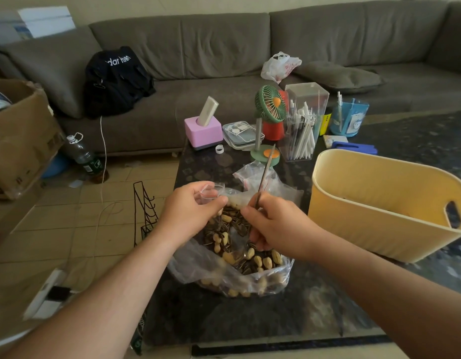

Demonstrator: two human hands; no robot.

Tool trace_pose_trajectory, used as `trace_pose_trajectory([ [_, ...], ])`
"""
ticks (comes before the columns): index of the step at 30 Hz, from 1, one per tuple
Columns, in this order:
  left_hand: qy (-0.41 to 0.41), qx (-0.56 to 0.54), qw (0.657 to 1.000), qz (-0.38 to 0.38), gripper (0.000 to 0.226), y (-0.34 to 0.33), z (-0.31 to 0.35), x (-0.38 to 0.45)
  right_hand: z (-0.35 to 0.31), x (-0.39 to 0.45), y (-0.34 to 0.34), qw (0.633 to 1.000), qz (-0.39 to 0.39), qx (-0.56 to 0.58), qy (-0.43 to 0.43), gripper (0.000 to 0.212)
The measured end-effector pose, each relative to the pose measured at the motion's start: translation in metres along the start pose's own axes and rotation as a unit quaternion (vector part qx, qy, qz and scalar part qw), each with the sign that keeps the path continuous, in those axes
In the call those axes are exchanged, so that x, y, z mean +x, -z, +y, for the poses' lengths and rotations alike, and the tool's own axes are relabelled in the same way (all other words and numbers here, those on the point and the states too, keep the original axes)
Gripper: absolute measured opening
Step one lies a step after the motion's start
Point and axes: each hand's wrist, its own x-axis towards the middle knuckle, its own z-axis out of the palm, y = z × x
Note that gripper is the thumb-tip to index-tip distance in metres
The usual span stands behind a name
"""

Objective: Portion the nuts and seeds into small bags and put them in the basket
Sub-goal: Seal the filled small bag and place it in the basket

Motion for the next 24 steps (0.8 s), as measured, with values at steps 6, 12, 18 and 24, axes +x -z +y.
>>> trace_pose_trajectory([
  [6,-0.029,0.027,0.998,0.039,0.056,-0.001,0.007,-0.005,0.015,0.01,-0.014,0.982,0.084,0.16,-0.057,0.013],
  [12,-0.038,0.02,0.996,0.076,0.054,0.001,0.01,-0.006,0.023,0.013,-0.02,0.968,0.115,0.212,-0.067,0.011],
  [18,-0.045,0.003,0.996,0.083,0.046,0.001,0.015,-0.009,0.029,0.008,-0.022,0.99,0.138,-0.012,0.038,0.01],
  [24,-0.04,-0.015,0.996,0.074,0.04,0.001,0.01,-0.007,0.029,0.006,-0.033,0.951,0.056,-0.249,0.175,0.017],
])
